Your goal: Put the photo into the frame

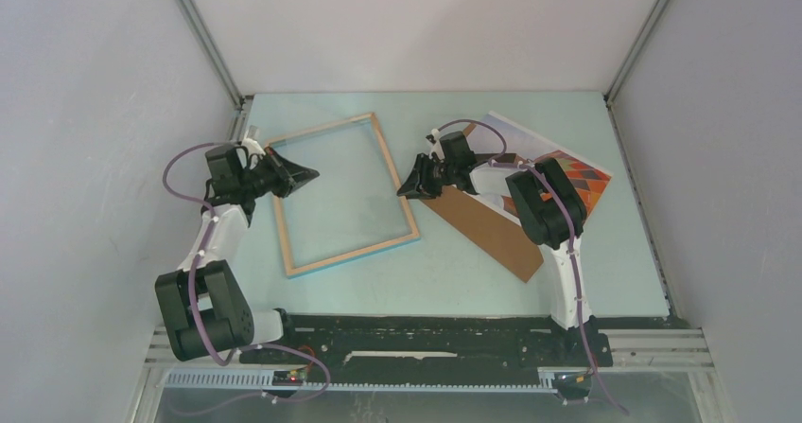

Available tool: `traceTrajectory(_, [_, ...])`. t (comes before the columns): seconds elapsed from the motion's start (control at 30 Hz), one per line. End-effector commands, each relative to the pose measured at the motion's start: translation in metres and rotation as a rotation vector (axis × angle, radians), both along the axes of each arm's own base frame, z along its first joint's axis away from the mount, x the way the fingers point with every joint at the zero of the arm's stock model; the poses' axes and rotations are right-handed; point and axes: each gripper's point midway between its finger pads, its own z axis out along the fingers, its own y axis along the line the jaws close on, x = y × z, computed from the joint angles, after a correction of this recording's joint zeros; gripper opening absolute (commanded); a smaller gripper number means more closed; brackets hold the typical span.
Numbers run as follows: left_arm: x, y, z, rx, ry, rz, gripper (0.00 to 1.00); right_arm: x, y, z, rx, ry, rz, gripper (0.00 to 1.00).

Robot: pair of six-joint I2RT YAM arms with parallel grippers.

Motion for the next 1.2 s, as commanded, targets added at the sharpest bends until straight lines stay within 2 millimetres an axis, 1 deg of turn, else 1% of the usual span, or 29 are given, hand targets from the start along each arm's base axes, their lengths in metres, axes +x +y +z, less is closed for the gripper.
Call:
traceTrajectory(0.0, [0.012,-0.005,0.034,-0.004,-0.114,-0.039,0.00,0.002,0.002,0.005,0.041,-0.006,-0.002,0.44])
traceTrajectory(0.1, [0.014,-0.005,0.032,-0.005,-0.115,-0.039,0.00,0.003,-0.001,0.006,0.047,-0.004,-0.007,0.44])
traceTrajectory(0.37, [0.016,-0.005,0.033,0.001,-0.113,-0.035,0.00,0.003,0.000,0.007,0.058,-0.003,-0.005,0.44])
traceTrajectory(0.53, [0.017,-0.006,0.039,0.015,-0.134,-0.050,0.00,0.003,0.000,0.007,0.059,-0.003,-0.004,0.45])
traceTrajectory(0.67, [0.022,-0.005,0.041,0.036,-0.154,-0.056,0.00,0.003,-0.002,0.010,0.078,-0.001,-0.009,0.47])
traceTrajectory(0.83, [0.024,-0.003,0.032,0.062,-0.125,-0.073,0.00,0.006,-0.008,0.012,0.094,-0.001,-0.017,0.49])
traceTrajectory(1.17, [0.035,0.001,0.025,0.061,-0.100,-0.080,0.00,0.008,-0.013,0.012,0.103,0.002,-0.023,0.49])
